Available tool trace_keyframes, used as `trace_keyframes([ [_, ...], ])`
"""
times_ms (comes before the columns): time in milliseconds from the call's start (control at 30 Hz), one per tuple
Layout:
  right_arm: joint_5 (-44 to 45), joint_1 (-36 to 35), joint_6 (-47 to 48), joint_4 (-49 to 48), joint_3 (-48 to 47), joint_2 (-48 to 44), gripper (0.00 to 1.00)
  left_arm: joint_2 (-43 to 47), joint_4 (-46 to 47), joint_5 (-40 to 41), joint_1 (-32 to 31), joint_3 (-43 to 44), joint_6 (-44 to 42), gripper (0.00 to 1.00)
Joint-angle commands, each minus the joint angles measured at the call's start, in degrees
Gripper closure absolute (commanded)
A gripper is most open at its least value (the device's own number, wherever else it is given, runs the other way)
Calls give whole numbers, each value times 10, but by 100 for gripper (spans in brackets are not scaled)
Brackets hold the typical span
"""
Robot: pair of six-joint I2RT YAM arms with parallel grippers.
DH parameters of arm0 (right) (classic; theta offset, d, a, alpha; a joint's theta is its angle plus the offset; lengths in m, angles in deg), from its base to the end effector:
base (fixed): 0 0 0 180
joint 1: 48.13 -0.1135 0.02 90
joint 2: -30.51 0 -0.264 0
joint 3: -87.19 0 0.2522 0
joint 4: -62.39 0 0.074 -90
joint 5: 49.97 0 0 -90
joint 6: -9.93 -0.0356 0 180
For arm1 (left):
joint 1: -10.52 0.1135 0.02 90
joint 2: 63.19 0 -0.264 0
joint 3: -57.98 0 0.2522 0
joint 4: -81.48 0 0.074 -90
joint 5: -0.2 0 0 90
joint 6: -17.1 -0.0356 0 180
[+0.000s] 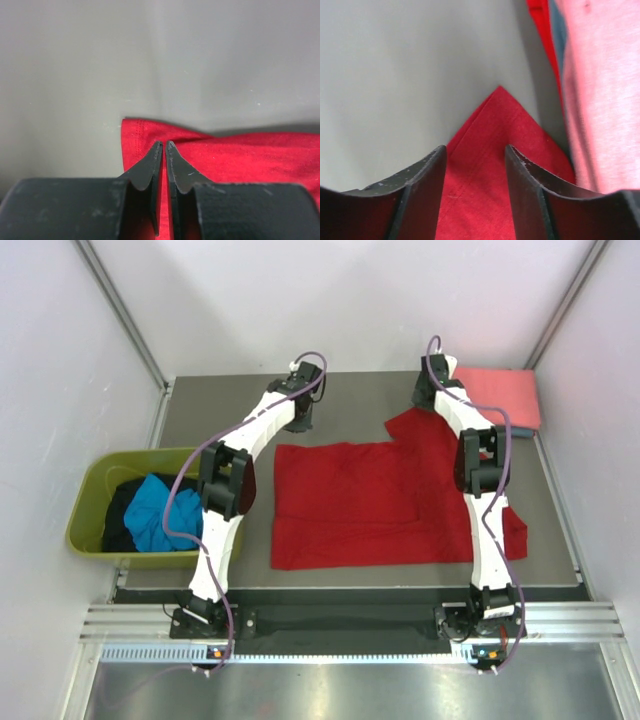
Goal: Fold and stack the t-shirts
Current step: Fold the tshirt
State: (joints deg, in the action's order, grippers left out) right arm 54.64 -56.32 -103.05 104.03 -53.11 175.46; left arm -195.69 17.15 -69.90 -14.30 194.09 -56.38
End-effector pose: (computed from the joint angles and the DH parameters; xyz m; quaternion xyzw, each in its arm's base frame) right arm 0.5580 0.0712 0.1663 0.1654 0.9068 -0.0145 0.3874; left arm 0.4613 -0.2000 0.2303 0.0254 0.9536 0.0685 0.2919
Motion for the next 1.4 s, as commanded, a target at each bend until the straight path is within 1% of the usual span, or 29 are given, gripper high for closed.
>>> trace_keyframes([
  [0,-54,-6,-26,19,1,-16,51,38,10,-10,-8,0,-5,88],
  [100,-67,-14,-32,17,28,-39,54,36,5,-17,-11,0,-1,88],
  [200,-76,-24,-40,4,66,-64,54,38,8,-17,-17,-10,-2,88],
  [267,-82,-33,-43,-17,122,-89,55,35,1,-15,-22,-2,0,88],
  [567,-82,-53,-36,-21,181,-144,55,41,-1,-19,-38,1,0,87],
  [633,-80,-55,-34,-32,204,-164,57,43,-1,-29,-41,1,1,86],
  [733,-64,-57,-21,-43,212,-175,63,46,0,-31,-46,-1,2,86],
  [833,-66,-56,-6,-49,202,-172,82,45,-1,-30,-49,3,3,85],
  [867,-66,-57,4,-49,199,-171,94,44,-1,-28,-49,4,2,85],
  [900,-63,-57,8,-52,198,-172,99,44,-1,-26,-49,4,0,85],
  [1033,-51,-57,25,-67,197,-183,100,36,-15,5,-48,15,-13,82],
  [1067,-49,-57,30,-70,196,-194,100,30,-18,27,-47,18,-17,82],
  [1133,-42,-57,36,-82,200,-212,100,23,-29,42,-42,32,-32,78],
  [1233,-27,-57,44,-87,212,-250,100,16,-38,17,-32,40,-62,73],
  [1367,-18,-56,44,-115,260,-315,100,2,-46,6,-16,51,-75,71],
])
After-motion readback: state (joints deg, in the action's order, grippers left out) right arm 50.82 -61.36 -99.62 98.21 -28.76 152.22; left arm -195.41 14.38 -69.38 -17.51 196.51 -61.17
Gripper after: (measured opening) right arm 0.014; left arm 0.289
